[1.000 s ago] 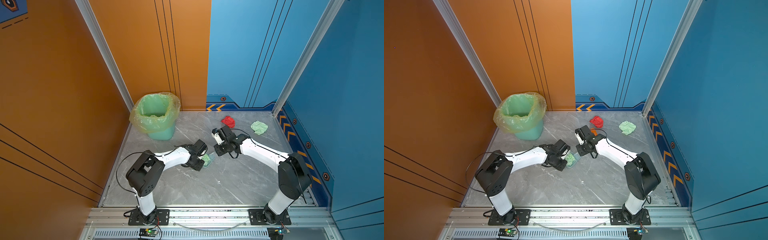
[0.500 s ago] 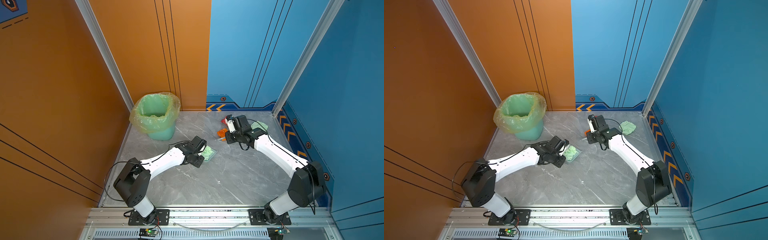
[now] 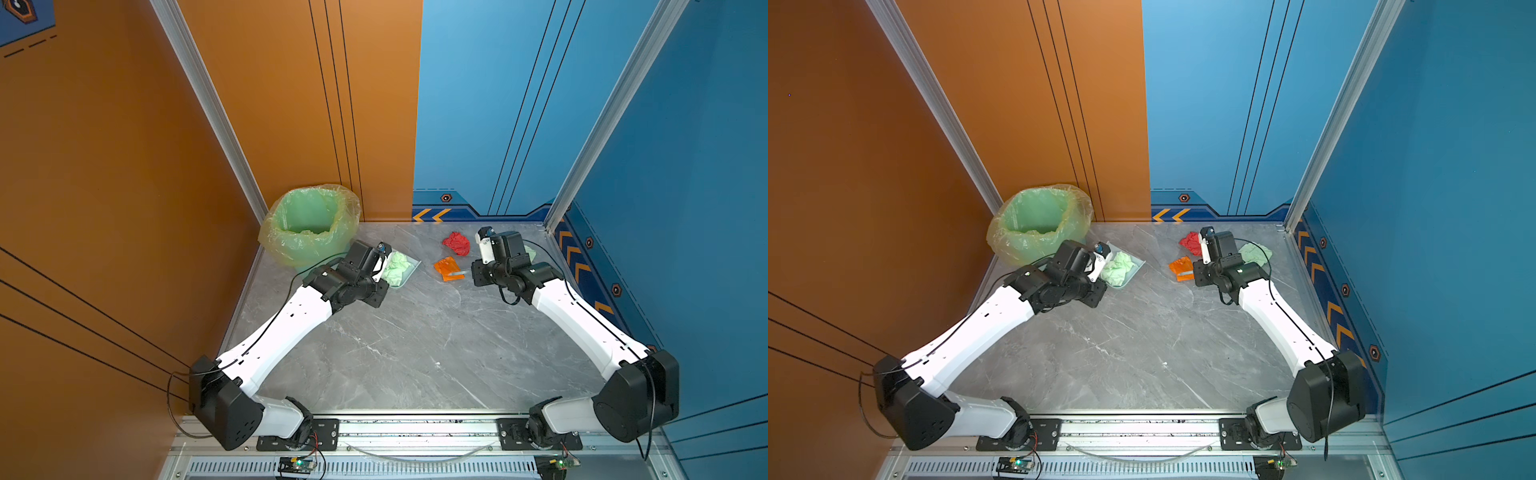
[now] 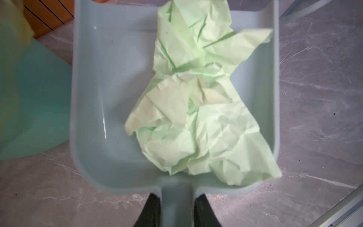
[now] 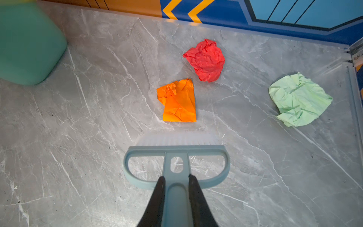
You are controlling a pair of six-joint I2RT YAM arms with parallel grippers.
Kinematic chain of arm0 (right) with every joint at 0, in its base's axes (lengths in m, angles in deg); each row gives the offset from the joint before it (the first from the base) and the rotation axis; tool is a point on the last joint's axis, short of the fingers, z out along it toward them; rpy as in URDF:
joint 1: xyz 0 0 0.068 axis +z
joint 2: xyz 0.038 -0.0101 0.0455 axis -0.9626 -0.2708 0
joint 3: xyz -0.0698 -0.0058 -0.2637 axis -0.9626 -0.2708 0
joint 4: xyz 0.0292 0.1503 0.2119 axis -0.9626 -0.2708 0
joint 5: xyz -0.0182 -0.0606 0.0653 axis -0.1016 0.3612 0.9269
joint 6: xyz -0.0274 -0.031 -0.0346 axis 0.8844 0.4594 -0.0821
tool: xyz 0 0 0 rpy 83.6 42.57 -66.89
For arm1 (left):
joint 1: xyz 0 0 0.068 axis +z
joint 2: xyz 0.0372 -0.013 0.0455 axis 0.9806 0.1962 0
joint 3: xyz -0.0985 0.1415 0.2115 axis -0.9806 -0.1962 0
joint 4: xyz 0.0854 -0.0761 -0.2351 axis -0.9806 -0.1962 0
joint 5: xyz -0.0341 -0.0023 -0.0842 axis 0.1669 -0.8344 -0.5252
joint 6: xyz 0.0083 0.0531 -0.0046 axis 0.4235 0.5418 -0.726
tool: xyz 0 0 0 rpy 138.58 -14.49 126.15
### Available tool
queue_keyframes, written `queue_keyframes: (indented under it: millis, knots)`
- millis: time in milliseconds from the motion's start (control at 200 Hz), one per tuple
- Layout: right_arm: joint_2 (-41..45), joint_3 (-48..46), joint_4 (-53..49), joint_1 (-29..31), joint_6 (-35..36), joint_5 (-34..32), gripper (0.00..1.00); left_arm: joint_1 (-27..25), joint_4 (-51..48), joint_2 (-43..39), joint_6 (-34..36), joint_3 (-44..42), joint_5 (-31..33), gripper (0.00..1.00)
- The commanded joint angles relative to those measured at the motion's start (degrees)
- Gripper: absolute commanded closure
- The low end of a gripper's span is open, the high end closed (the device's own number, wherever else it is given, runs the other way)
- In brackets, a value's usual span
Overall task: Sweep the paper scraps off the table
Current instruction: 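Lift the dustpan toward the bin with the left gripper while the right brush draws back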
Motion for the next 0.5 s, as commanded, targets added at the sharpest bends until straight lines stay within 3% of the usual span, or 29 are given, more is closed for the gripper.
queue_keyframes:
  millis: [0, 496]
  knots:
    - [-0.2, -0.6, -0.1, -0.2, -1.6, 0.8, 1.0, 0.8, -2.8, -2.8, 2.5, 3.7, 1.8, 0.93]
    - [-0.9, -0.7, -0.2, 0.2, -2.0, 1.9, 1.0, 11.2, -6.7, -6.7, 9.4, 13.7, 8.7, 0.91]
